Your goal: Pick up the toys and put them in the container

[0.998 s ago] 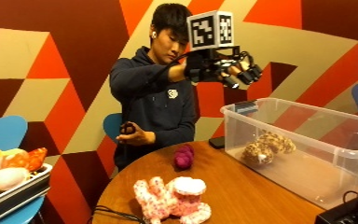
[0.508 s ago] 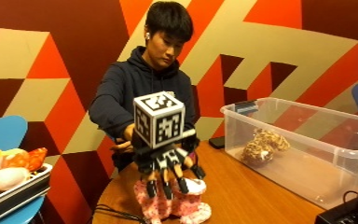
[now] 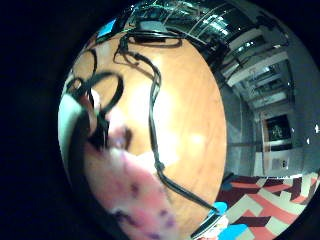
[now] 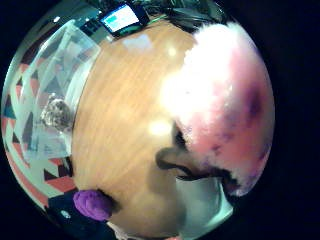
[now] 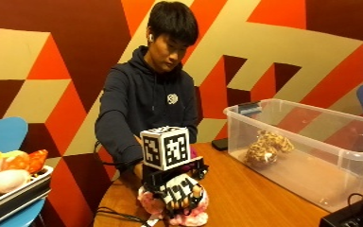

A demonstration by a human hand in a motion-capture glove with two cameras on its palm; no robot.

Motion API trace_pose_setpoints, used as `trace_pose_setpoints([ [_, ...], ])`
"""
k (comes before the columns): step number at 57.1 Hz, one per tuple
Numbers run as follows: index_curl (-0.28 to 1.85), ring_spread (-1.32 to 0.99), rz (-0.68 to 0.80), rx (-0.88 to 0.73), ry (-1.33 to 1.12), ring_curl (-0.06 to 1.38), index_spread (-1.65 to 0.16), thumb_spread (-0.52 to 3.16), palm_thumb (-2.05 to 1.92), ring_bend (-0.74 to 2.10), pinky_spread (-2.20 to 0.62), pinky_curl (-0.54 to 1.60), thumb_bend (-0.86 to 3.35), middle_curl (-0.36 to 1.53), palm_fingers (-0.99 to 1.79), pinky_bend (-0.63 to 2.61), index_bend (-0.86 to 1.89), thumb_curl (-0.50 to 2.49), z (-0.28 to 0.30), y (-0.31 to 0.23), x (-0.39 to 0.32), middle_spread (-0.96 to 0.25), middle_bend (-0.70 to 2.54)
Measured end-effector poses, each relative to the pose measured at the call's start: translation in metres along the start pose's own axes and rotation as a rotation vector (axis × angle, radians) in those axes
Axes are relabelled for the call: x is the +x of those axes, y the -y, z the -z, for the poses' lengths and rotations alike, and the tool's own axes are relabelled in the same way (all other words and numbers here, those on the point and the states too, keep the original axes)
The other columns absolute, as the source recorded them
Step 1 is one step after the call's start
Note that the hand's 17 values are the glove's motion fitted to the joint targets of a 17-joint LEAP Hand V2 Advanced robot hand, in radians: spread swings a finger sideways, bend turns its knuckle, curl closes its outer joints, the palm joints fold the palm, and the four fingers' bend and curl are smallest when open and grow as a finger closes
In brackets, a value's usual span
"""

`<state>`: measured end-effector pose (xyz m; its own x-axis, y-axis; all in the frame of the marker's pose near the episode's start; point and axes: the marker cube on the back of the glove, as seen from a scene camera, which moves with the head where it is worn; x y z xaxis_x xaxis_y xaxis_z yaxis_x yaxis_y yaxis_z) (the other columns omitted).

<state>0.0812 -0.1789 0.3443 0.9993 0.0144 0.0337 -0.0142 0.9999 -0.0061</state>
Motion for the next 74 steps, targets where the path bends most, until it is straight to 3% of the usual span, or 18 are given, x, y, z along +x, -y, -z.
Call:
trace_pose_setpoints([
  [11, 0.34, -0.35, 0.072, -0.008, -0.046, 0.58, -0.38, 0.7, 0.72, 1.42, -0.38, 0.48, 0.11, 0.88, 1.13, 1.2, 0.36, 0.68, 0.038, 0.012, -0.026, -0.29, 1.04],
  [25, 0.52, -0.32, 0.132, 0.175, -0.037, 0.63, -0.46, 0.63, 0.66, 1.56, -0.42, 0.57, 0.05, 0.98, 1.11, 1.27, 0.6, 0.78, 0.186, 0.044, -0.084, -0.31, 1.14],
  [39, 0.73, -0.3, 0.324, 0.32, 0.181, 0.64, -0.49, 0.57, 0.65, 1.61, -0.44, 0.63, 0.02, 1.03, 1.06, 1.29, 0.72, 0.87, 0.309, 0.062, -0.227, -0.31, 1.21],
  [51, 0.9, -0.29, 0.586, 0.347, 0.247, 0.63, -0.5, 0.56, 0.61, 1.62, -0.44, 0.68, -0.01, 1.05, 1.0, 1.3, 0.69, 0.94, 0.288, 0.078, -0.328, -0.31, 1.24],
  [60, 0.98, -0.3, 0.571, 0.207, 0.154, 0.63, -0.49, 0.65, 0.58, 1.63, -0.41, 0.69, -0.02, 1.03, 0.71, 1.34, 0.41, 0.94, 0.247, 0.094, -0.358, -0.3, 1.2],
  [63, 0.95, -0.3, 0.559, 0.128, 0.077, 0.62, -0.45, 0.84, 0.46, 1.64, -0.39, 0.67, -0.06, 1.01, 0.51, 1.29, 0.24, 0.88, 0.233, 0.099, -0.354, -0.29, 1.13],
  [64, 0.91, -0.3, 0.551, 0.099, 0.065, 0.61, -0.43, 0.9, 0.37, 1.63, -0.38, 0.66, -0.09, 0.98, 0.32, 1.27, 0.13, 0.83, 0.23, 0.1, -0.351, -0.29, 1.04],
  [67, 0.87, -0.3, 0.525, 0.052, 0.058, 0.59, -0.4, 1.0, 0.24, 1.52, -0.34, 0.64, -0.1, 0.93, 0.03, 1.21, 0.11, 0.75, 0.225, 0.1, -0.345, -0.27, 0.95],
  [69, 0.84, -0.3, 0.474, 0.053, 0.044, 0.58, -0.39, 1.05, 0.19, 1.5, -0.31, 0.62, -0.08, 0.91, 0.0, 1.2, 0.11, 0.71, 0.225, 0.1, -0.342, -0.26, 0.9],
  [70, 0.81, -0.28, 0.455, 0.058, 0.042, 0.53, -0.39, 1.04, 0.11, 1.35, -0.25, 0.6, -0.12, 0.87, -0.21, 1.19, 0.13, 0.68, 0.227, 0.099, -0.341, -0.24, 0.8],
  [74, 0.75, -0.25, 0.453, 0.08, 0.038, 0.46, -0.36, 1.06, 0.0, 1.21, -0.17, 0.53, -0.08, 0.81, -0.17, 1.13, 0.13, 0.61, 0.236, 0.09, -0.325, -0.21, 0.72],
])
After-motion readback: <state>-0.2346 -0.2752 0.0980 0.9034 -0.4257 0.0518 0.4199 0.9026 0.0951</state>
